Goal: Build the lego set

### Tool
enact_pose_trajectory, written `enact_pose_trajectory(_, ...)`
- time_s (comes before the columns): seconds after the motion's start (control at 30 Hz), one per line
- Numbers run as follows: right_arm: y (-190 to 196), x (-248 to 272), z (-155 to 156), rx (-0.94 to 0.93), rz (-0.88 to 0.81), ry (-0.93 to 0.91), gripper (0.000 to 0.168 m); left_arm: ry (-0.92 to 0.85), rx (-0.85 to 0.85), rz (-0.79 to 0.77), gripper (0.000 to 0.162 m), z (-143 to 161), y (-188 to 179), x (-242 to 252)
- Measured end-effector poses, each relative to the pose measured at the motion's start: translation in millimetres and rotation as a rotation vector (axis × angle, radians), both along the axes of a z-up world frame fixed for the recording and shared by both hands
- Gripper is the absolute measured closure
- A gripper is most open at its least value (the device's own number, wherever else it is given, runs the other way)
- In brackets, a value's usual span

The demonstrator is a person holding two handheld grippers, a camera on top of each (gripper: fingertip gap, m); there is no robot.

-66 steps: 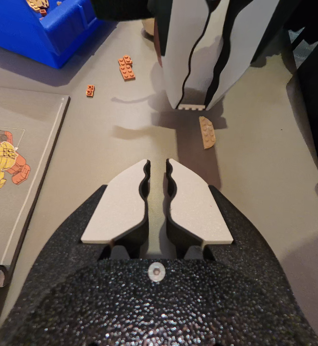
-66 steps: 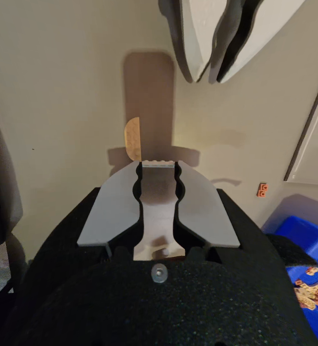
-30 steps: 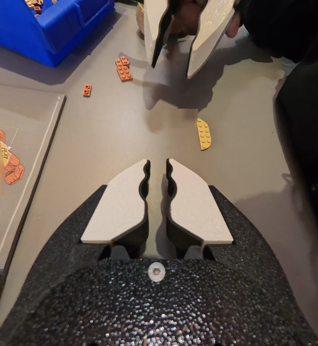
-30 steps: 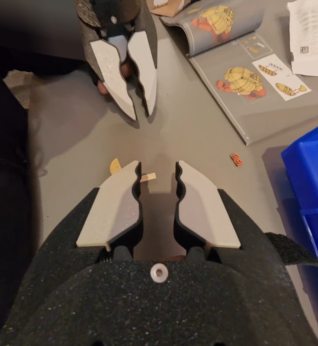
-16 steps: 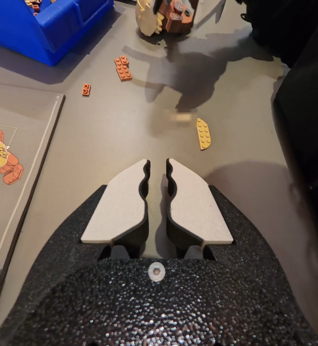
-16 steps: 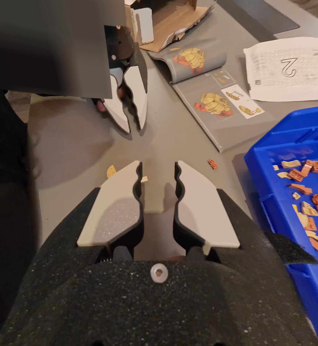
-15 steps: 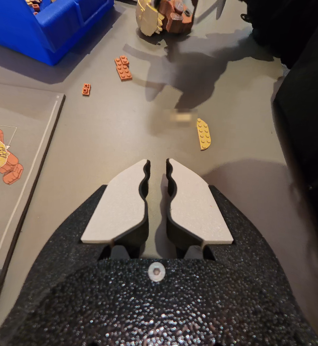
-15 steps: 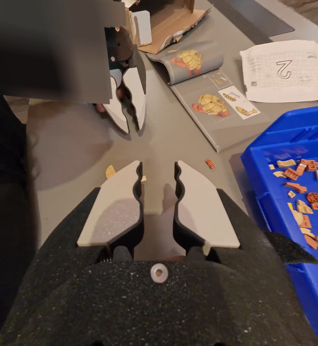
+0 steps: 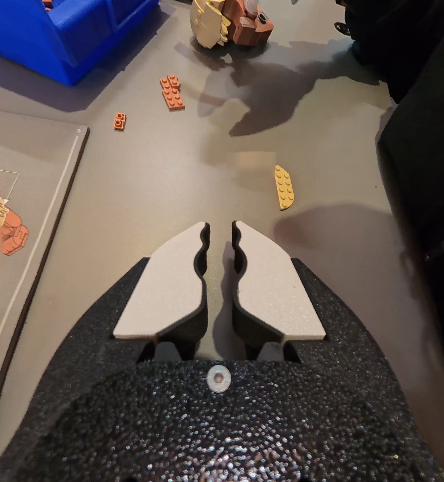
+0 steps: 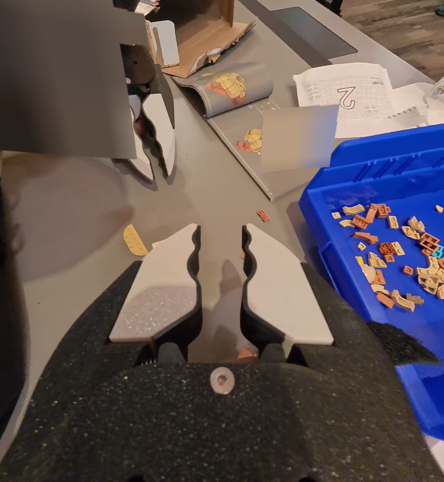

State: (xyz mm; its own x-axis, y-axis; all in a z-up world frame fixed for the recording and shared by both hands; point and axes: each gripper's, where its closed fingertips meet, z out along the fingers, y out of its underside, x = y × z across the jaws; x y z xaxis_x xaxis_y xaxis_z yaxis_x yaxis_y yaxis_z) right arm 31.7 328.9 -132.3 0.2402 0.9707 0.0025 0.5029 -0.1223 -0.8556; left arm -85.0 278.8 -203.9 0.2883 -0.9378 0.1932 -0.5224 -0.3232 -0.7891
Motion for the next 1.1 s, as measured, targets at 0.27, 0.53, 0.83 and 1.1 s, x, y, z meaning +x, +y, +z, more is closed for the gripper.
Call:
enact_pose_trajectory(0.27, 9, 14, -3, 0.016, -0.041, -0.014, 0.142, 0.009, -0.003, -0.005, 0.146, -1, -1, 0)
enact_pose_trajectory(0.53, 15, 25, -3, 0.031, -0.064, -0.012, 0.144, 0.01, -0.021, -0.007, 0.146, -2, -1, 0)
enact_pose_trajectory(0.83, 15, 27, -6, 0.031, -0.068, -0.019, 0.144, 0.01, -0.026, -0.011, 0.146, -2, -1, 0)
enact_pose_trajectory(1.1, 17, 27, -8, 0.033, -0.076, -0.029, 0.144, 0.011, -0.025, -0.013, 0.146, -3, -1, 0)
